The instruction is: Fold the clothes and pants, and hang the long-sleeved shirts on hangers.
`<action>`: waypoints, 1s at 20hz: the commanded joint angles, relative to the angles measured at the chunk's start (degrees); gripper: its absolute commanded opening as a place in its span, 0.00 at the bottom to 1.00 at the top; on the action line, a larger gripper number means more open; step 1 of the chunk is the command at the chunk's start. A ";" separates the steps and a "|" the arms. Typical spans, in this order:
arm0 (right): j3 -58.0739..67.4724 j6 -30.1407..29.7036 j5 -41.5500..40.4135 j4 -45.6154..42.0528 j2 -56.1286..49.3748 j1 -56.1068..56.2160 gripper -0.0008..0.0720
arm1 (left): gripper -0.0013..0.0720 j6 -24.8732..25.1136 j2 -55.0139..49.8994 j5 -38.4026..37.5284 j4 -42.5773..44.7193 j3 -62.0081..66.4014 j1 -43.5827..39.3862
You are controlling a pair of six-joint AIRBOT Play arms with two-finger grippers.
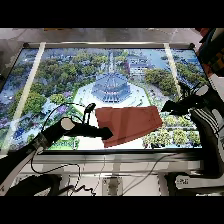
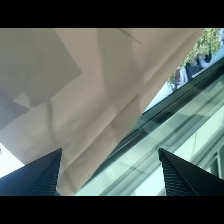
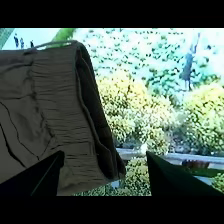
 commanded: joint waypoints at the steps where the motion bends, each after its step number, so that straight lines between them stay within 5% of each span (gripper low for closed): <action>1: 3.98 -9.40 9.07 8.90 -9.68 -4.26 0.79 | 0.98 0.22 -0.42 0.26 2.43 -0.04 -0.02; 6: 3.98 -15.82 2.73 14.45 -16.74 -4.48 0.82 | 0.98 0.22 -2.25 2.45 7.13 -0.04 -0.02; 12: 3.87 -19.52 6.86 21.20 -20.15 -0.87 0.81 | 0.98 0.22 -5.01 13.77 14.36 -0.04 -0.02; 15: 3.80 -20.65 7.67 21.73 -19.96 4.22 0.51 | 0.98 0.22 -6.32 17.03 16.46 -0.02 -0.02; 17: 4.00 -21.53 7.65 21.84 -19.10 7.48 0.22 | 0.98 0.22 -6.27 17.73 16.48 0.22 0.17; 20: 6.32 -21.20 6.71 21.81 -14.80 9.68 0.10 | 0.98 0.22 -4.44 15.96 17.44 2.84 2.32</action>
